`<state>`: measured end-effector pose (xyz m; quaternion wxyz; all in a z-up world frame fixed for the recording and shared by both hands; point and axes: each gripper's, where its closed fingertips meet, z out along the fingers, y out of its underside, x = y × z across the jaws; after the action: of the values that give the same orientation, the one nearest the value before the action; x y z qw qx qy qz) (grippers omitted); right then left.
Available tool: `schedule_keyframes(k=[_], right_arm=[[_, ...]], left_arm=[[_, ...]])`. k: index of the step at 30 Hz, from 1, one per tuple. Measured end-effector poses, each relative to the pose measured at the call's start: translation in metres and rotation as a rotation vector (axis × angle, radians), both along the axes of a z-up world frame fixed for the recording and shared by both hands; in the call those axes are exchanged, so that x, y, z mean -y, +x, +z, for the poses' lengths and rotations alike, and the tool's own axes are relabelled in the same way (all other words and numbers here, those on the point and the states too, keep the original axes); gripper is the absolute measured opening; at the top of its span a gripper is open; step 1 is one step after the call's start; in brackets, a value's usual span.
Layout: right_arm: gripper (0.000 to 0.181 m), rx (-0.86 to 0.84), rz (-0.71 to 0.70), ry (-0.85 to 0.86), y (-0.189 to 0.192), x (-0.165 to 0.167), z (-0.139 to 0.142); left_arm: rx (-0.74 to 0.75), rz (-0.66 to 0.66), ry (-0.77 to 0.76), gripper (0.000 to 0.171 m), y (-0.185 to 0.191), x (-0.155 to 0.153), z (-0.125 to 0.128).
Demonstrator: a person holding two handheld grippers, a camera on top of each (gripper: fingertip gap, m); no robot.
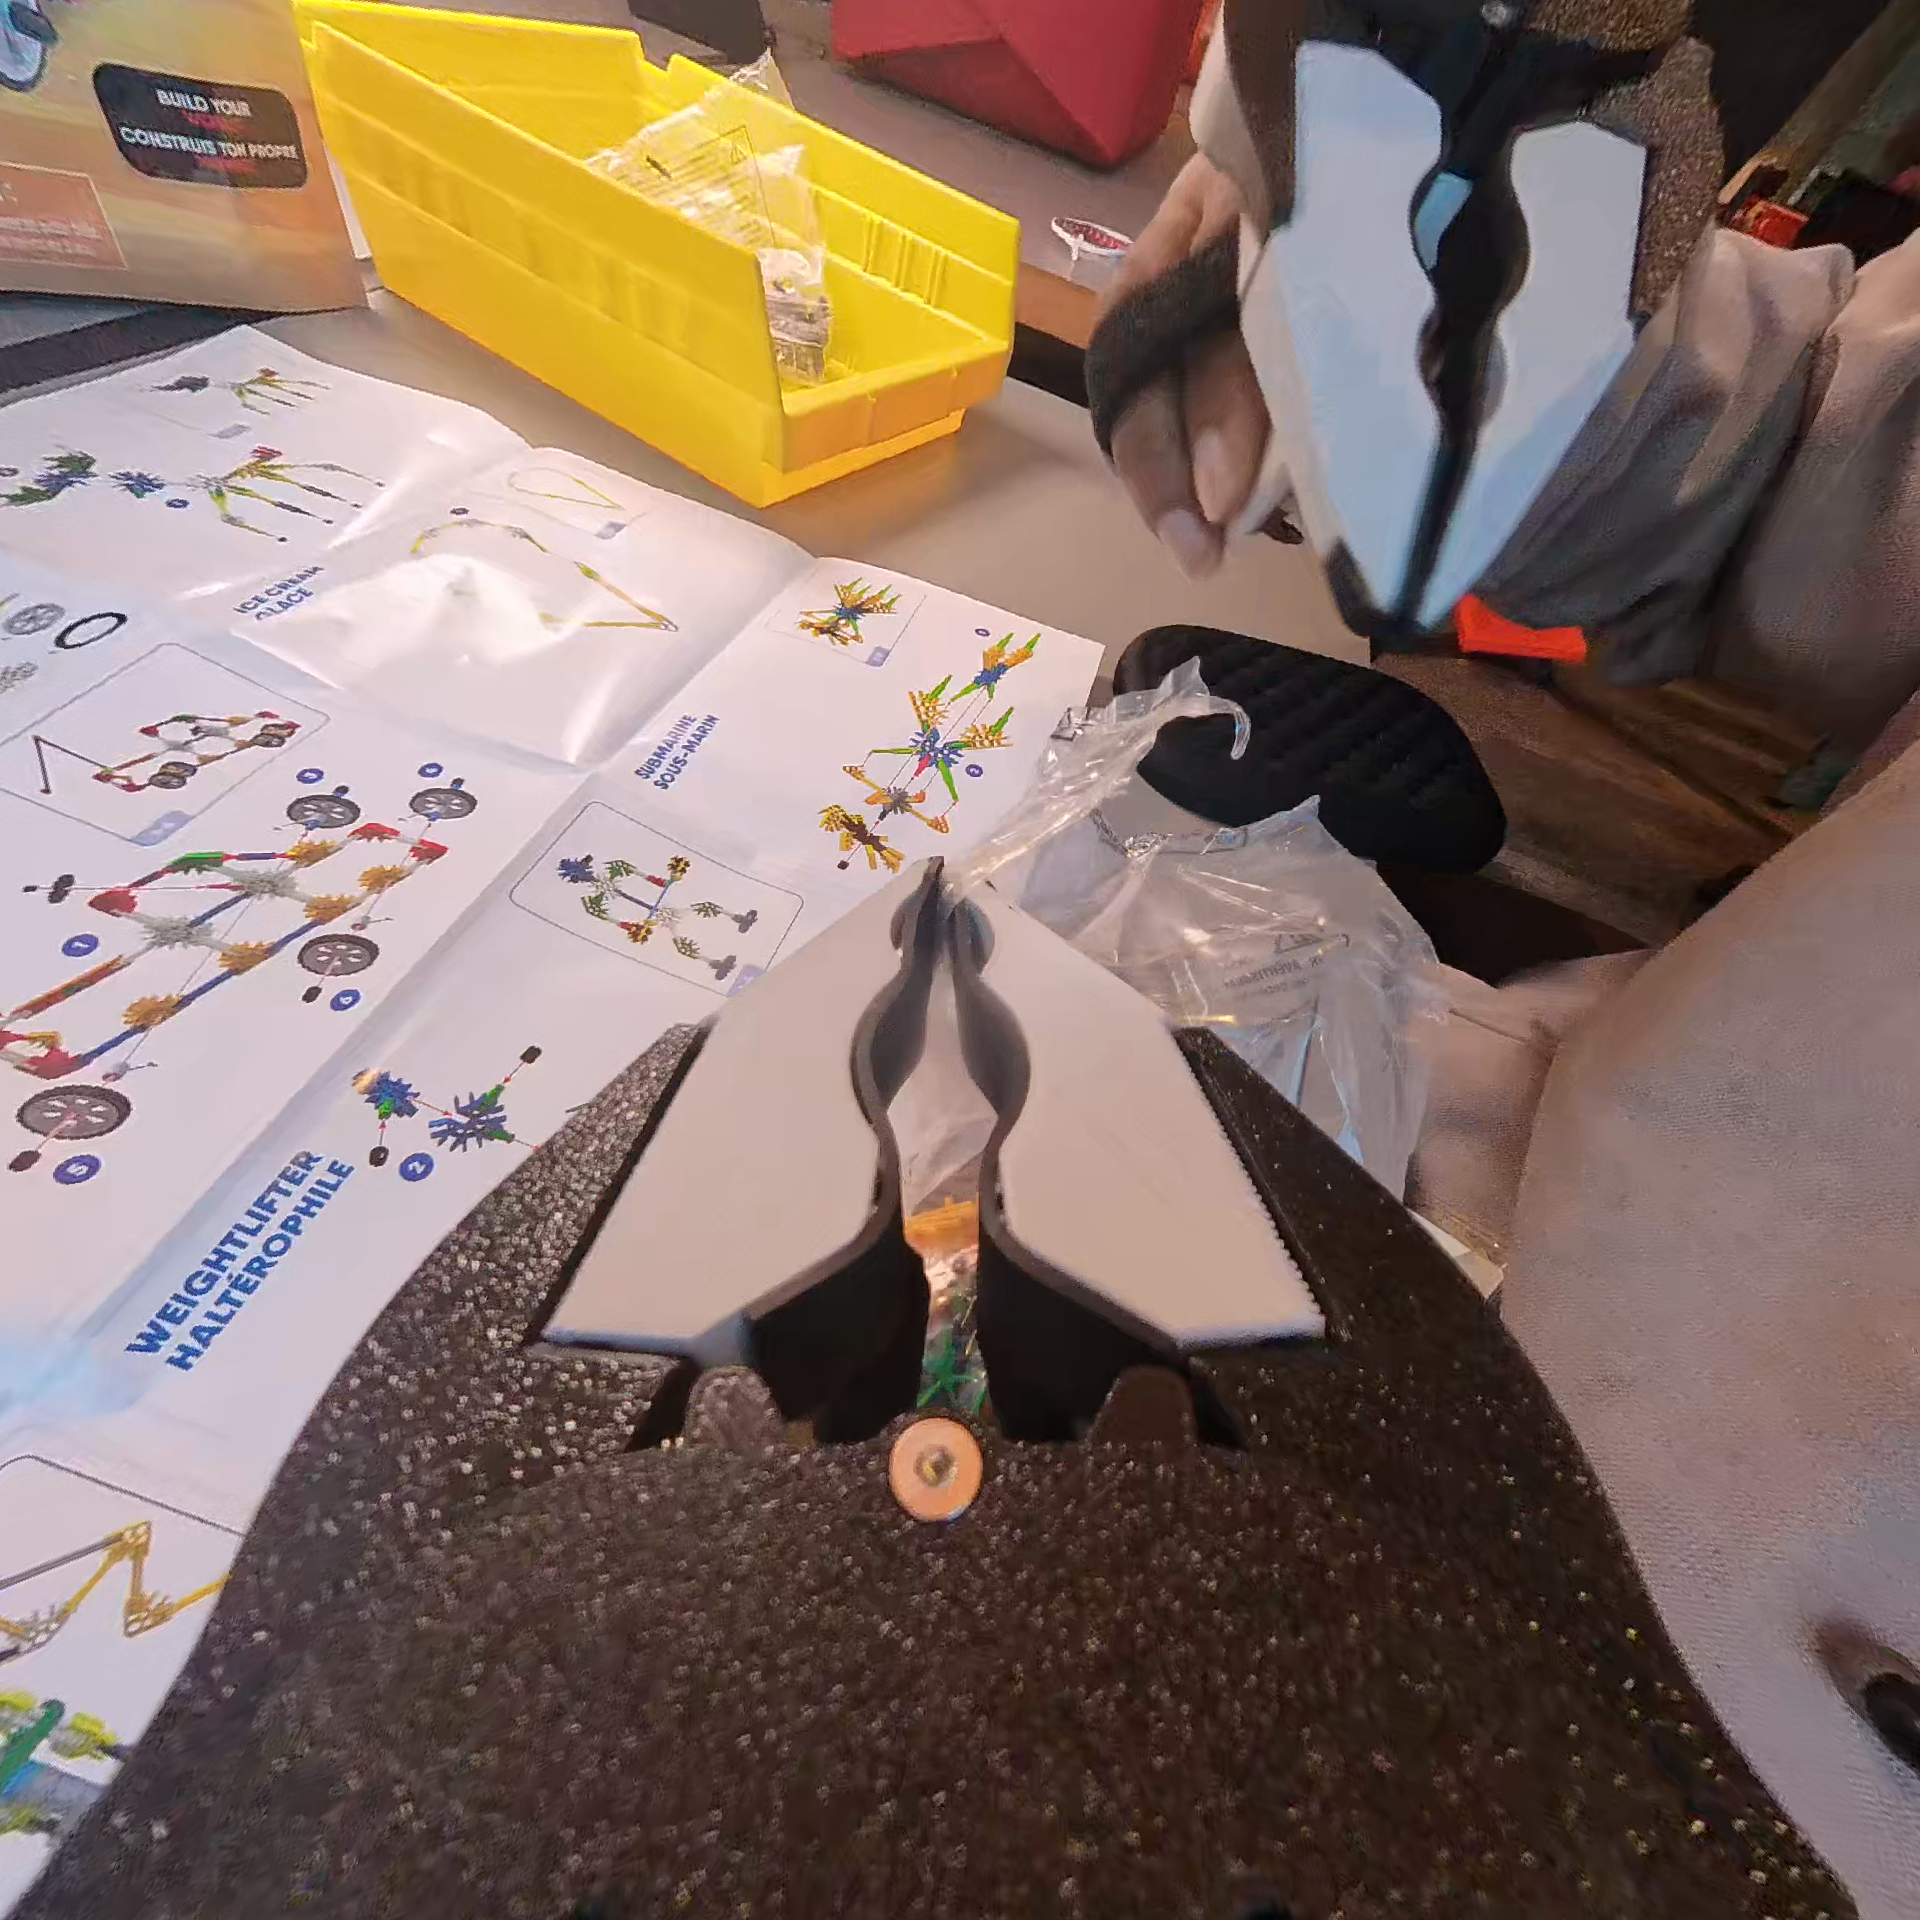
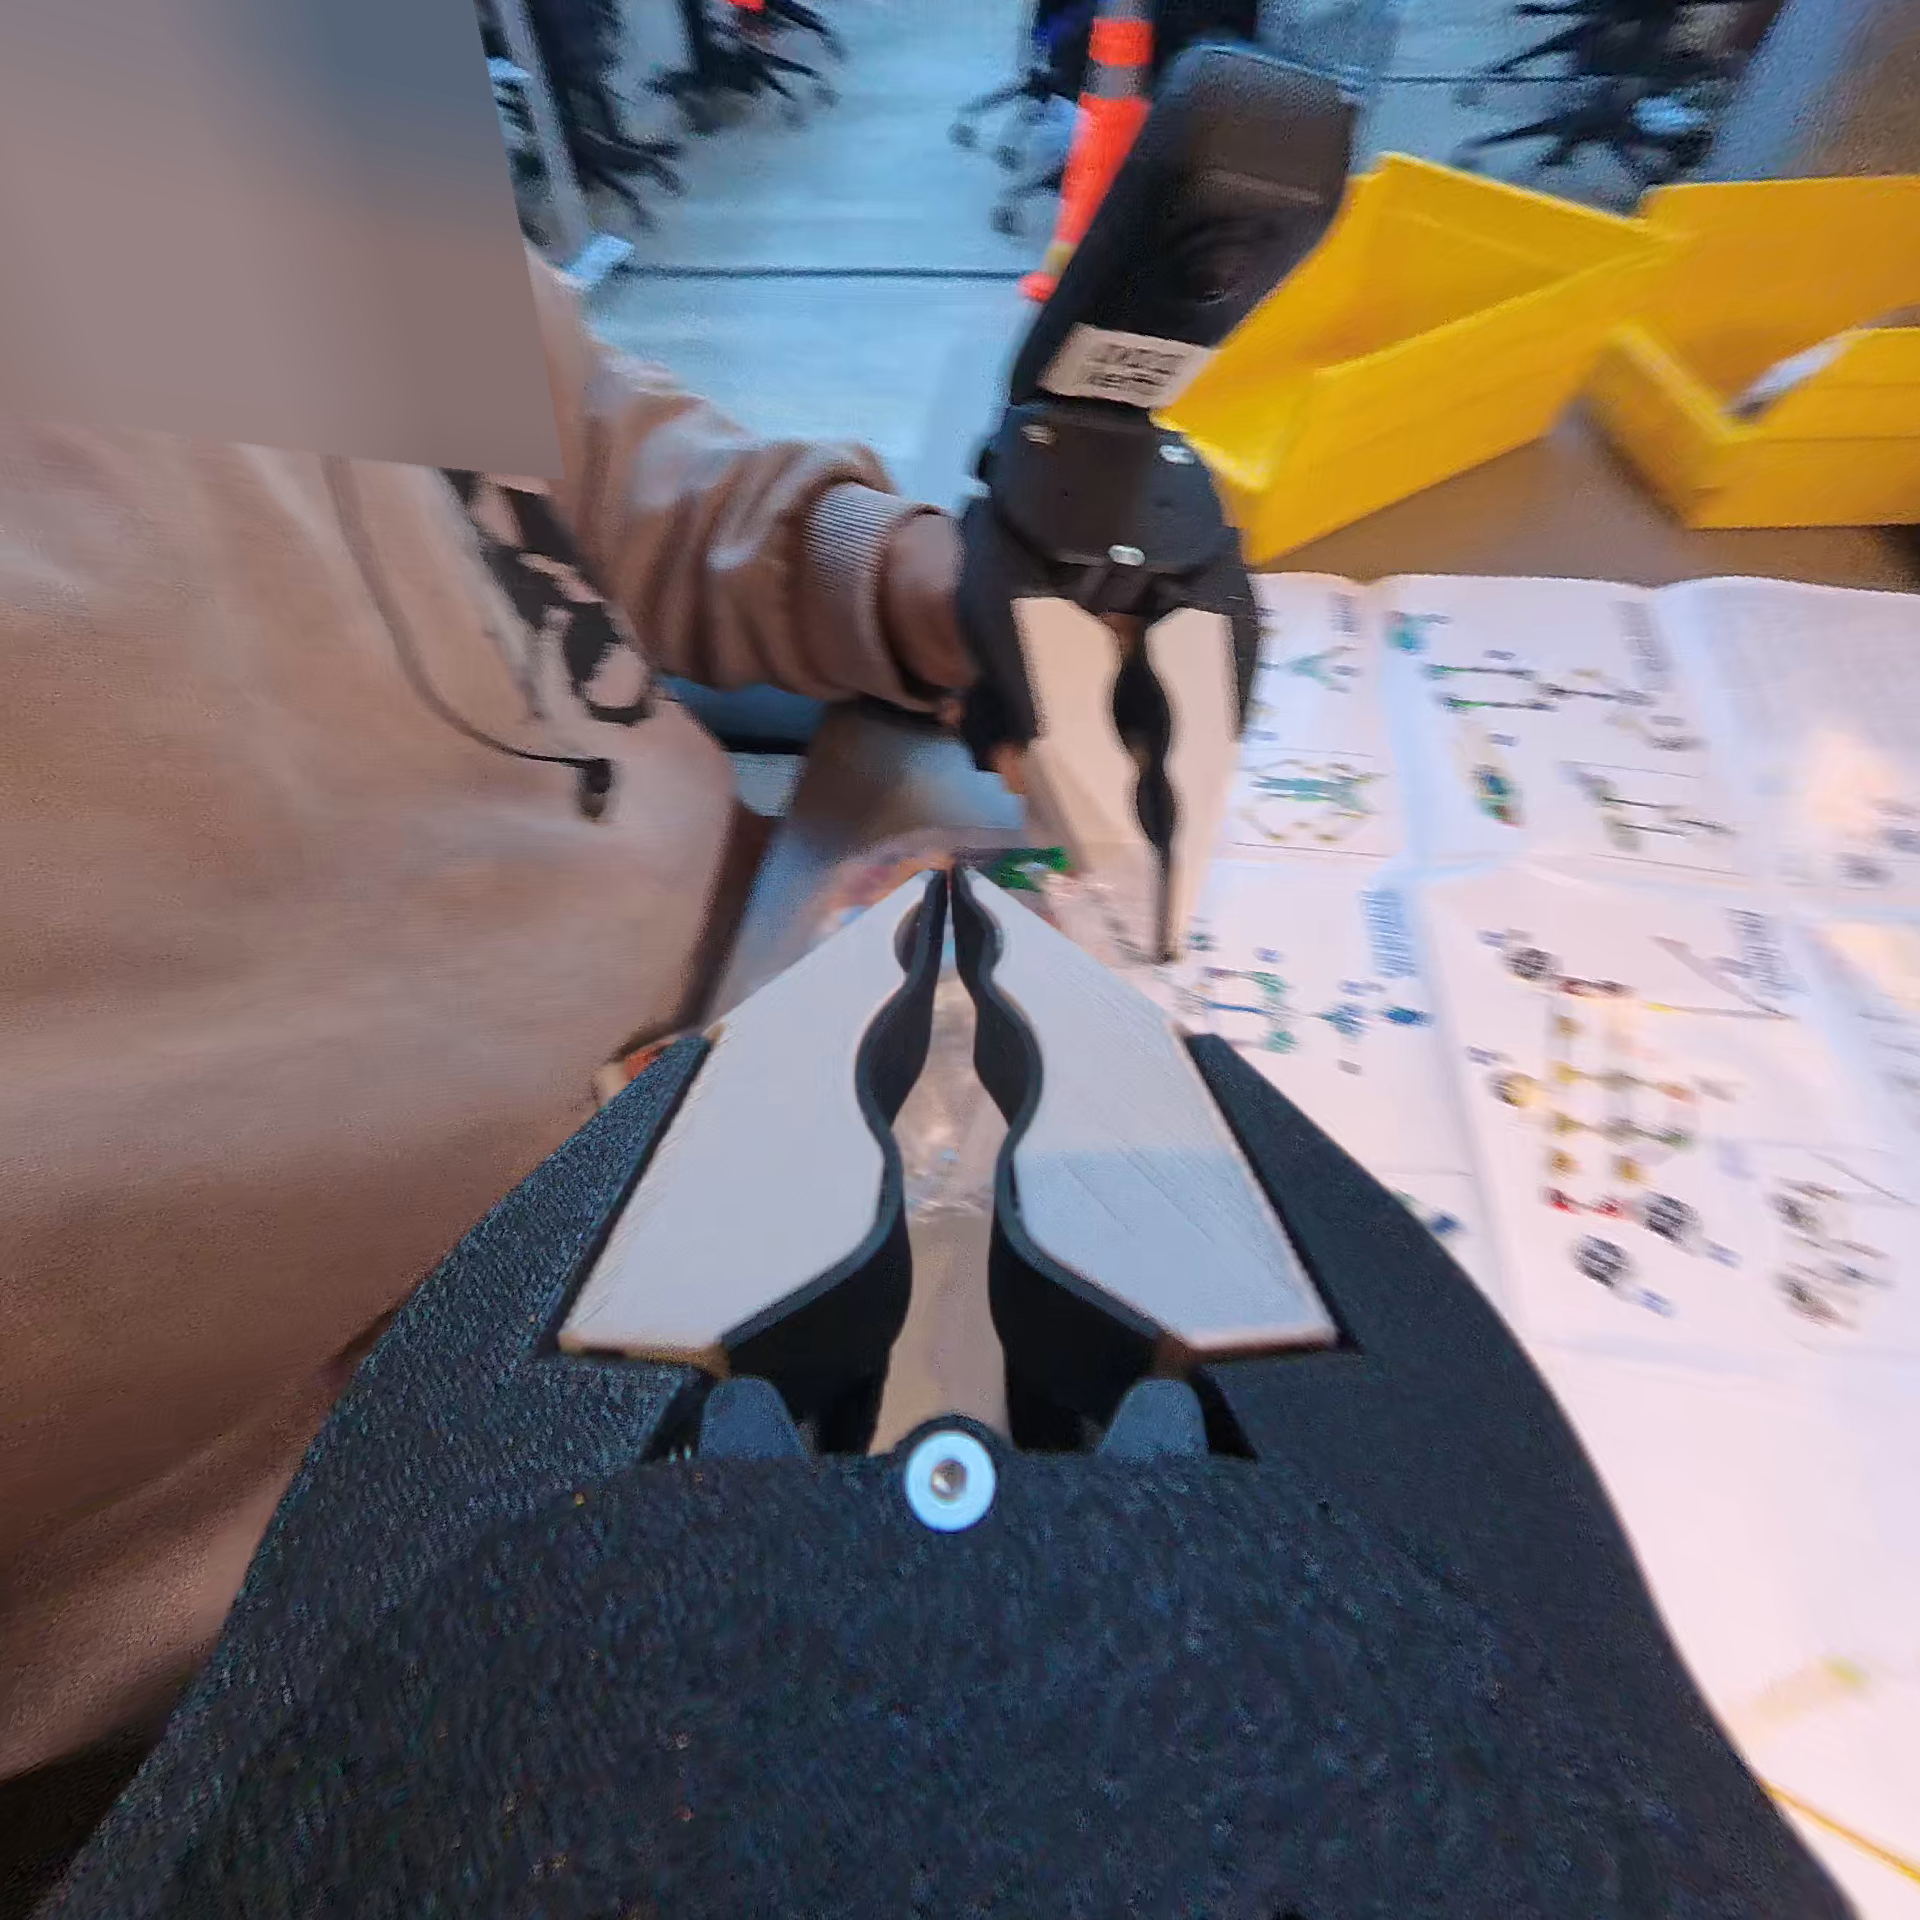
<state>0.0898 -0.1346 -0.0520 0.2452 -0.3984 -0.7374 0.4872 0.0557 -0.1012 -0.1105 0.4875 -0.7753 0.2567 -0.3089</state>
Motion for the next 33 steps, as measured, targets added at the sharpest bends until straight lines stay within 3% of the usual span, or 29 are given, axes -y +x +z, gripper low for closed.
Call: schedule_keyframes(k=[3,5,6,11,19,23,25,33], right_arm=[[0.044,0.049,-0.188,0.122,-0.013,-0.028,-0.011],[0.059,0.045,-0.241,0.195,-0.020,-0.030,-0.016],[0.057,0.034,-0.254,0.250,-0.024,-0.030,-0.019],[0.000,0.066,-0.229,0.403,-0.041,-0.033,-0.043],[0.000,0.123,-0.203,0.352,-0.044,-0.033,-0.052],[0.000,0.151,-0.200,0.314,-0.042,-0.036,-0.055],[0.000,0.171,-0.201,0.326,-0.042,-0.038,-0.059],[0.000,0.289,-0.221,0.427,-0.040,-0.041,-0.087]], left_arm=[[-0.030,0.033,0.001,0.000,-0.005,-0.004,0.001],[-0.031,0.037,-0.014,0.000,-0.005,-0.004,0.002],[-0.037,0.035,-0.019,0.000,-0.004,-0.004,0.001],[-0.078,0.016,-0.014,0.000,0.000,-0.001,0.000],[-0.138,-0.070,0.043,0.000,0.007,0.010,-0.005],[-0.075,-0.067,0.018,0.021,0.004,0.002,-0.007],[-0.081,-0.109,0.003,0.001,0.008,0.003,-0.011],[-0.213,-0.196,-0.013,0.000,0.015,0.004,-0.034]])
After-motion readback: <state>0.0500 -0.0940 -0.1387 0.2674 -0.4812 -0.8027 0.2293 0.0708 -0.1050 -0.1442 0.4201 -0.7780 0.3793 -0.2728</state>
